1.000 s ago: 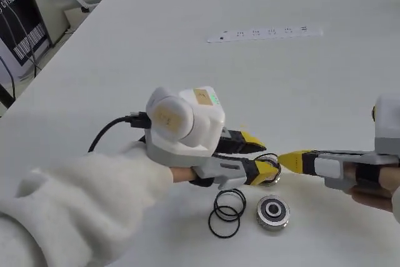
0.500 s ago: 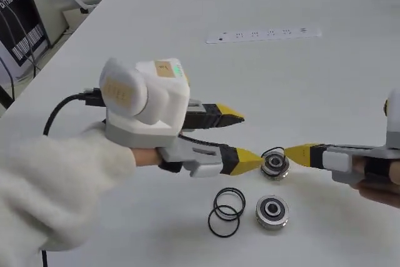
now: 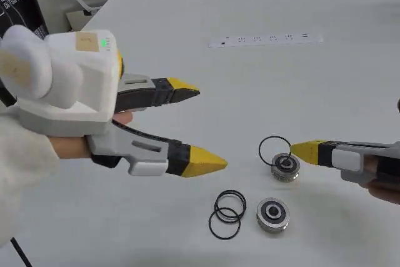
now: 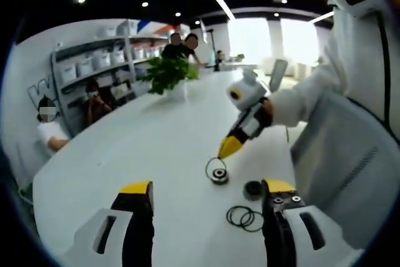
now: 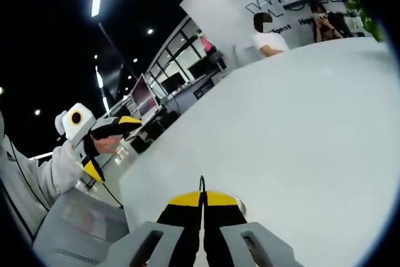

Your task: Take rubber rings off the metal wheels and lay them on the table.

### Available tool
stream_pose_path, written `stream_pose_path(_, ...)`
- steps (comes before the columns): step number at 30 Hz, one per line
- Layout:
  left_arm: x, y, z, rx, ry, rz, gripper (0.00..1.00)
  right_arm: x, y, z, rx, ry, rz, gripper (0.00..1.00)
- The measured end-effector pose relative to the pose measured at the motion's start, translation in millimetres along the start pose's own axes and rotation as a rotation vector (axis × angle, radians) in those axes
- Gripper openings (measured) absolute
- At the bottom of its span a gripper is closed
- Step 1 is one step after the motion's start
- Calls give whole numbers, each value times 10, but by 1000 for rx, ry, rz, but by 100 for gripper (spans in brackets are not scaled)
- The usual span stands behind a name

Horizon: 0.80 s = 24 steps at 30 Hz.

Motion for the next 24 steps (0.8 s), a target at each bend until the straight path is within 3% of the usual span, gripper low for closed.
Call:
stream_pose_path(10,428,-184,-130,29,69,30,80,39,115,117,25,23,-16,0)
stream_pose_path(16,611,-315,-230,73,101,40,92,21,129,274,31,63,-8,0)
stream_pose_path(21,734,-393,-293,121,131,1,97,-4,104,400,48,96,14,0)
stream_pose_path(24,758,-479,-332,144,138,7,100,-23,83,459,58,111,27,0)
Point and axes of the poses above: the centre of the closed fingertips' face, and the gripper's own axes: x roughly backward along the fingers, z roughly to its left, y roughly out of its top, the point moved 2 cm from there along x, roughly backward along the fingers, and after that the axes turned 13 degrees about -y, right-handed, at the moved point
